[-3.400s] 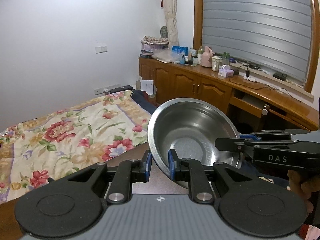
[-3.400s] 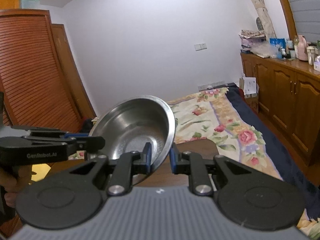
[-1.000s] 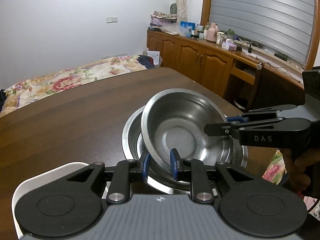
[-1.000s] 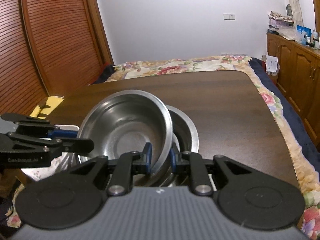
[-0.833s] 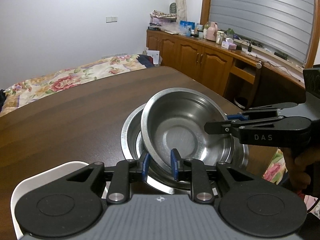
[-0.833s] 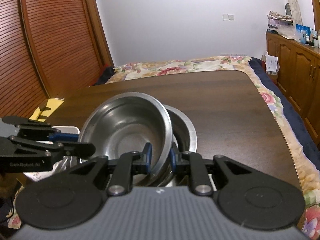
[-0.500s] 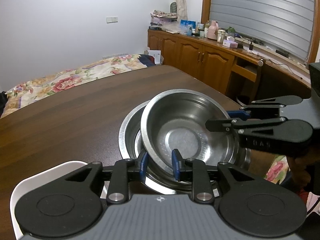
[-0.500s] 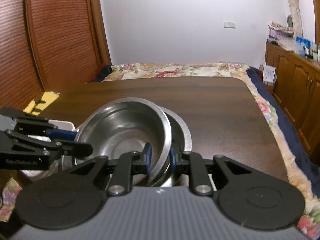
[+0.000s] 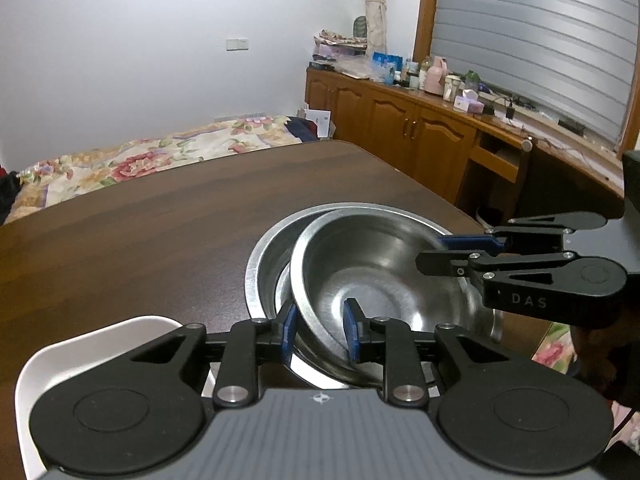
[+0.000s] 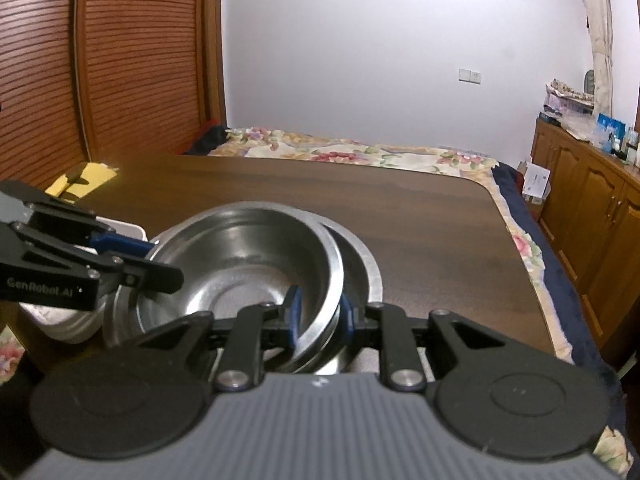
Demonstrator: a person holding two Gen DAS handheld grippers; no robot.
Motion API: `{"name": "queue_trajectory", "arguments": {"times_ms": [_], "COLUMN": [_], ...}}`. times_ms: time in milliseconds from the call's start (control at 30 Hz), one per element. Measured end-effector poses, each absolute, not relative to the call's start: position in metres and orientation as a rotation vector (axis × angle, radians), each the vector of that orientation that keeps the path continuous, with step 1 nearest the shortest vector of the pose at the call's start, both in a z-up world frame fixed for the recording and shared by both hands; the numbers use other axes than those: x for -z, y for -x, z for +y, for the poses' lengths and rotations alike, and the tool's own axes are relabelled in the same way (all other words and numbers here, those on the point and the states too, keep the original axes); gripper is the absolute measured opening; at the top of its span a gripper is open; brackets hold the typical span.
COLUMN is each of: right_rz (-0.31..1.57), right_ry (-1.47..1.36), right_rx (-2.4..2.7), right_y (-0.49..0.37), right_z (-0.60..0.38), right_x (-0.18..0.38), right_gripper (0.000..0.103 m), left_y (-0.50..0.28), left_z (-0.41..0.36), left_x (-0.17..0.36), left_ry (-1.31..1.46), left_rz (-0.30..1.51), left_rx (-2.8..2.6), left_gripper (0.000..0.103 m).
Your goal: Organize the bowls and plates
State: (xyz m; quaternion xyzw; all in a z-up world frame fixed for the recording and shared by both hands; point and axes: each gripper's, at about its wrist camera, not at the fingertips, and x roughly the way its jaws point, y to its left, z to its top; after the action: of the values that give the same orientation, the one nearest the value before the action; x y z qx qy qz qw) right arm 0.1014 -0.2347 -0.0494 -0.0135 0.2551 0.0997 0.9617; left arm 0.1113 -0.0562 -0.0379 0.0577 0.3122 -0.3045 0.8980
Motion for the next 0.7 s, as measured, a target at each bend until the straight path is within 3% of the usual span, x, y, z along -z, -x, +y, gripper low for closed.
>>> {"name": "queue_trajectory", "arguments": {"times_ms": [267,367,500,567,633,700], "right_rz": [0.498,0.478,0.434,0.411,0.39,0.368], "right_ry": [-0.013,-0.03,-0.047,-0.051,-0.054,-0.043], "right_rx": [-0.207,-0.208,-0.194,-0.182,-0.169,-0.159], "right_y": [-0.101,-0.1,-0.096,-0.095,-0.096,-0.097], "right_z": [-0.242,-0.244,-0.248,-0.25,-0.254,-0.256], "right_x": [0.048,0.046,0.044,0.044,0.048,0.053], "right_gripper": [0.023,0.023,0.025,0.037,0.048,0.054], "left_y": [-0.108,-0.105,-0.102,-0.102,-0.102,-0.102], "left_z": [-0.05,-0.05,-0.05,-0.048,-0.049,-0.05], "left_x": [0.028,0.022,0.02,0.022,0.026,0.03], "left_ry": [-0.095,-0.084,-0.07,-0.056,-0.041,-0.033], "left_rz": [0.604,0.566,0.511,0.487,0.465,0.442], "left_rx": [0.623,0.61,0.557,0.532,0.509,0.488], "left_gripper": [0.028,0.035,0.062,0.067,0.08,0.086]}}
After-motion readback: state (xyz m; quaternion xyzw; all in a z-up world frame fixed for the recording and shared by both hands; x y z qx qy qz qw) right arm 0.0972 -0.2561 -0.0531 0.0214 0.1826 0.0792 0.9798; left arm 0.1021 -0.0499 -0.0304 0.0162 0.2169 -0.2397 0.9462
